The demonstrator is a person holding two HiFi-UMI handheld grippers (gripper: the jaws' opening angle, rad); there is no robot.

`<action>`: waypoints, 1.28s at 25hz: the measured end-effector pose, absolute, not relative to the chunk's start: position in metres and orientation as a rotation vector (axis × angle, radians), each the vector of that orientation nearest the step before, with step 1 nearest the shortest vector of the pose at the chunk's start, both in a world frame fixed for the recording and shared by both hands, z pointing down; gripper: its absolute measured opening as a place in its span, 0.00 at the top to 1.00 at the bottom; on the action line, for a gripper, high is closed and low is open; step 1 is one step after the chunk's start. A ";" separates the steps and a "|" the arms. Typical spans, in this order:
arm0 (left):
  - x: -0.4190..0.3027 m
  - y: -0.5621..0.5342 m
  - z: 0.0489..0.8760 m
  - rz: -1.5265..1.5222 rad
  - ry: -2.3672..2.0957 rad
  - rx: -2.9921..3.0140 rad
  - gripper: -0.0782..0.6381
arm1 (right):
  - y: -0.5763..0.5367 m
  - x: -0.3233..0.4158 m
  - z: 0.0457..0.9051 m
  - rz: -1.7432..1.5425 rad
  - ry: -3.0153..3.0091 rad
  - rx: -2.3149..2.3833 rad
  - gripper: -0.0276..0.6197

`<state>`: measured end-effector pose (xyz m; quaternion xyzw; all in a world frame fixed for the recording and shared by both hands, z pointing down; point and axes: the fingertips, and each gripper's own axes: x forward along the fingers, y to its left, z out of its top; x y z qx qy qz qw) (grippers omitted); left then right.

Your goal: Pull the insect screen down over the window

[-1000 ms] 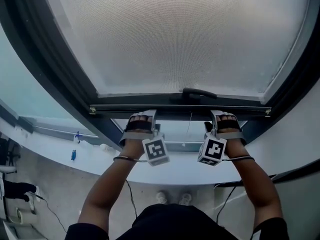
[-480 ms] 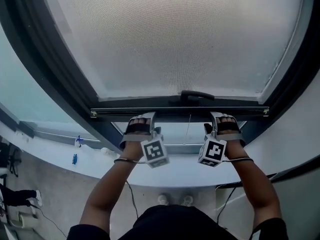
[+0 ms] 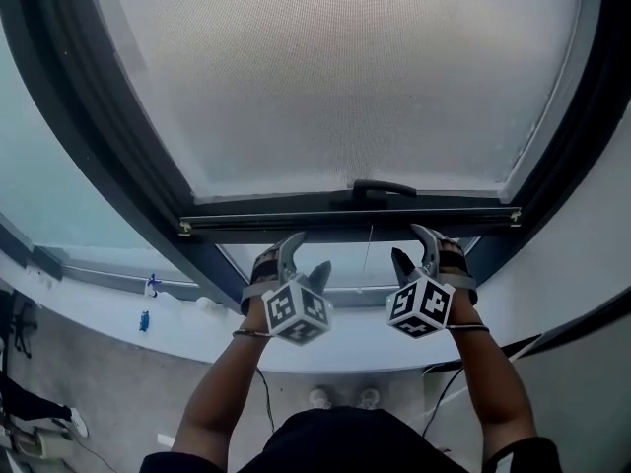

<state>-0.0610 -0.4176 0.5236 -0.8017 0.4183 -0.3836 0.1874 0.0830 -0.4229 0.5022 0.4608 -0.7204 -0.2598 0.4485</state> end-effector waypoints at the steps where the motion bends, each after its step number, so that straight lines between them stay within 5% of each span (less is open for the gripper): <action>1: -0.061 -0.414 0.519 -1.019 1.206 -2.315 0.47 | -0.418 0.080 0.501 -0.608 -1.814 1.160 0.58; 6: -0.061 -0.395 0.501 -0.762 1.288 -2.489 0.56 | -0.392 0.064 0.493 -0.461 -1.969 1.289 0.59; 14: -0.077 -0.373 0.493 -0.563 1.402 -2.568 0.88 | -0.364 0.050 0.480 -0.355 -2.100 1.544 0.83; 17: -0.091 -0.368 0.492 -0.520 1.440 -2.602 0.89 | -0.355 0.052 0.477 -0.267 -2.131 1.668 0.95; 32: -0.099 -0.324 0.486 -0.262 1.675 -2.587 0.89 | -0.299 0.064 0.483 -0.135 -2.243 1.793 0.95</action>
